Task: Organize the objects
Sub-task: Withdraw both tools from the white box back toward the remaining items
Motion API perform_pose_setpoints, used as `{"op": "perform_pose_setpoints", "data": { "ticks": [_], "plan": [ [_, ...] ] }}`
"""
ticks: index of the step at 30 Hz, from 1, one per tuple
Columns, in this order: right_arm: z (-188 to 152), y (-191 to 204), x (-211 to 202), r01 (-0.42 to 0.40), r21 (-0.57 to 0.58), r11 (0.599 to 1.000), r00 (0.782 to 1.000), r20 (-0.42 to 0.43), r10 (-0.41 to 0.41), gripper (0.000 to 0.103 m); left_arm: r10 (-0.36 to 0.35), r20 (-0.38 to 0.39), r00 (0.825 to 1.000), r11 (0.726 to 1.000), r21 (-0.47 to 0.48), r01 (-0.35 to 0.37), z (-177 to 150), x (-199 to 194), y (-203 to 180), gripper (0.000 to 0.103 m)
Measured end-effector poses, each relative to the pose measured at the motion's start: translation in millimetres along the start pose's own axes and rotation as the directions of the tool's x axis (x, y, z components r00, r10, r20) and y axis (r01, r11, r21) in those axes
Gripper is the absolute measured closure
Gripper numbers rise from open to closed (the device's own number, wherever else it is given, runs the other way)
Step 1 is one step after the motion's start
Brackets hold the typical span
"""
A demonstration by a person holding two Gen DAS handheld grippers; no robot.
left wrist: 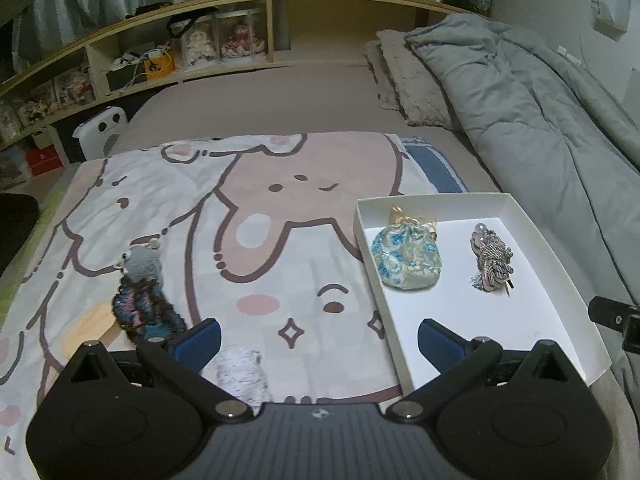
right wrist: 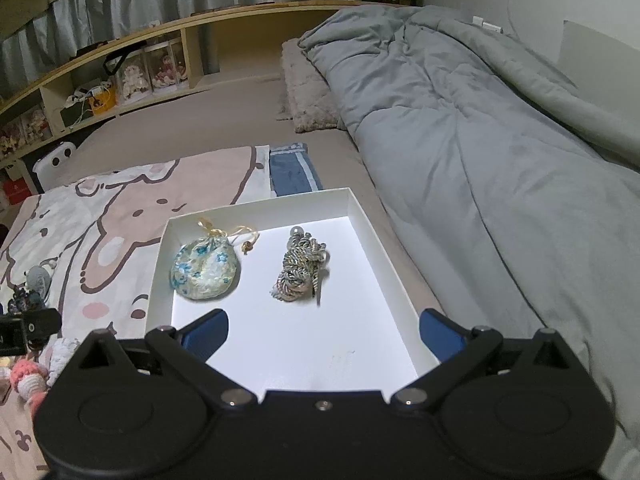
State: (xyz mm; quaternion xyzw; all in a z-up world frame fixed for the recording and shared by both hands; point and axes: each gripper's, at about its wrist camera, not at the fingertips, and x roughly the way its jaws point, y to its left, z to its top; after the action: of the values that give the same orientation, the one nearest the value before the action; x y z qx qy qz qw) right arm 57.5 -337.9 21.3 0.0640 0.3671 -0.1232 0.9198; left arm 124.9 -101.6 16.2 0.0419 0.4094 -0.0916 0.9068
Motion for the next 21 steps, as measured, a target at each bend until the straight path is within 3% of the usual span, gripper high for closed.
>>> {"op": "perform_pose_setpoints", "data": {
  "ticks": [11,21],
  "plan": [
    [-9,29,-5,-0.067,0.001,0.998,0.998,0.019,0.067,0.0,0.058,0.021,0.998,0.997,-0.044,-0.057,-12,-23,48,0.0],
    [-18,92,-3,-0.163,-0.091,0.982,0.986,0.016,0.165,0.0,0.164,0.026,0.986,0.982,-0.102,-0.16,-24,-34,117,0.0]
  ]
}}
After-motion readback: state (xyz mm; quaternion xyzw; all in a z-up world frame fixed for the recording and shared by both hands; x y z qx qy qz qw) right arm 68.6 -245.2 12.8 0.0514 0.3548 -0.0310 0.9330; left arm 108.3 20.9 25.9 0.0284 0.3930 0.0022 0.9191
